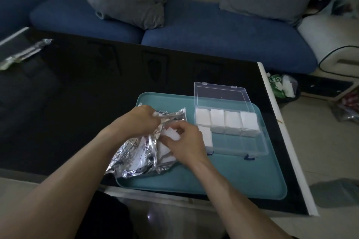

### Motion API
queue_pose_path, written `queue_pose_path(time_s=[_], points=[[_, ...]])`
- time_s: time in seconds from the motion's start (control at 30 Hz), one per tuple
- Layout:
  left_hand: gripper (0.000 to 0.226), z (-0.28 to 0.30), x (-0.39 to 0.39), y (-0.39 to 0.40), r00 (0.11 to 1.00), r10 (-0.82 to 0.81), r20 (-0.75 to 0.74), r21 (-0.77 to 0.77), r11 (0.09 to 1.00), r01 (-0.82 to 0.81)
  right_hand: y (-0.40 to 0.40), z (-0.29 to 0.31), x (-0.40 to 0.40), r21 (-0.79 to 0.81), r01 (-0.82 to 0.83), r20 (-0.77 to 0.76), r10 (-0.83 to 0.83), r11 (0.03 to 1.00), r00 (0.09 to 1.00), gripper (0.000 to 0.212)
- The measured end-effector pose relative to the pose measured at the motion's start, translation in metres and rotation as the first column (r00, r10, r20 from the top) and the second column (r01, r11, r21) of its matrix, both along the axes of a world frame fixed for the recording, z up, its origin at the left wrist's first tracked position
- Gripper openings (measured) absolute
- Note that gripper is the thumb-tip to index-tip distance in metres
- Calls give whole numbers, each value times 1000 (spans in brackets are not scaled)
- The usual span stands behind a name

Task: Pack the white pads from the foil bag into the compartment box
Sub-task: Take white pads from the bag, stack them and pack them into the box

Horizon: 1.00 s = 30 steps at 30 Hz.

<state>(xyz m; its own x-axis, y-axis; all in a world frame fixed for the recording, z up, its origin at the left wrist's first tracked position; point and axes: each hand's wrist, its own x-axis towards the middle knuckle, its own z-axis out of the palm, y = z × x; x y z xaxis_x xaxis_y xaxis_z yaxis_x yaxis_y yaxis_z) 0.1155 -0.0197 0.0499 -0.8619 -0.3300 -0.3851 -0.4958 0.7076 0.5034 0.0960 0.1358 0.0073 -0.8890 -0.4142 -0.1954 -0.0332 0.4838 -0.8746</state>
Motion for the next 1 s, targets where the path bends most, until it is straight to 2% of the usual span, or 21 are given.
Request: queue_pose_path(time_s=[0.17, 0.3, 0.4, 0.53, 0.6, 0.67, 0.7, 0.73, 0.77, 0.83, 0.9, 1.0], points=[[19, -1, 1, -2, 990, 75, -116, -187, 978, -96, 10, 12, -9, 57, 86, -211, -72, 995, 975, 27], [14, 1, 2, 4, 982, 40, -185, -297, 950, -94, 19, 20, -13, 97, 121, -336, -81, 988, 938, 16], [14, 1, 1, 8, 980, 26, -198, -318, 944, -89, 25, 24, -18, -22, 123, -255, -124, 992, 959, 15], [24, 3, 1, 13, 964, 31, -262, -287, 952, -108, 40, 35, -29, -208, 225, -110, -251, 952, 962, 21], [33, 8, 2, 19, 933, 54, -355, -183, 975, -126, 52, 45, -35, -278, 262, -79, -294, 924, 953, 22], [34, 17, 1, 28, 882, 165, -441, 59, 986, -155, 65, 57, -40, -329, 293, -62, -330, 898, 942, 24], [35, 19, 0, 31, 861, 247, -444, 218, 962, -164, 70, 61, -42, -354, 293, -38, -327, 888, 944, 25], [38, 23, -1, 34, 852, 329, -407, 401, 903, -157, 74, 64, -44, -387, 288, 5, -311, 876, 950, 26], [43, 26, -2, 36, 864, 382, -327, 582, 802, -134, 77, 67, -45, -421, 277, 51, -283, 864, 958, 27], [51, 31, -3, 41, 936, 316, -157, 823, 566, -53, 82, 69, -47, -448, 242, 78, -232, 861, 970, 28], [46, 31, -1, 48, 983, 145, -116, 900, 434, 42, 82, 71, -45, -422, 200, 30, -207, 884, 978, 29], [27, 27, 0, 55, 991, 5, -131, 907, 405, 118, 82, 72, -41, -377, 112, -28, -132, 919, 991, 25]])
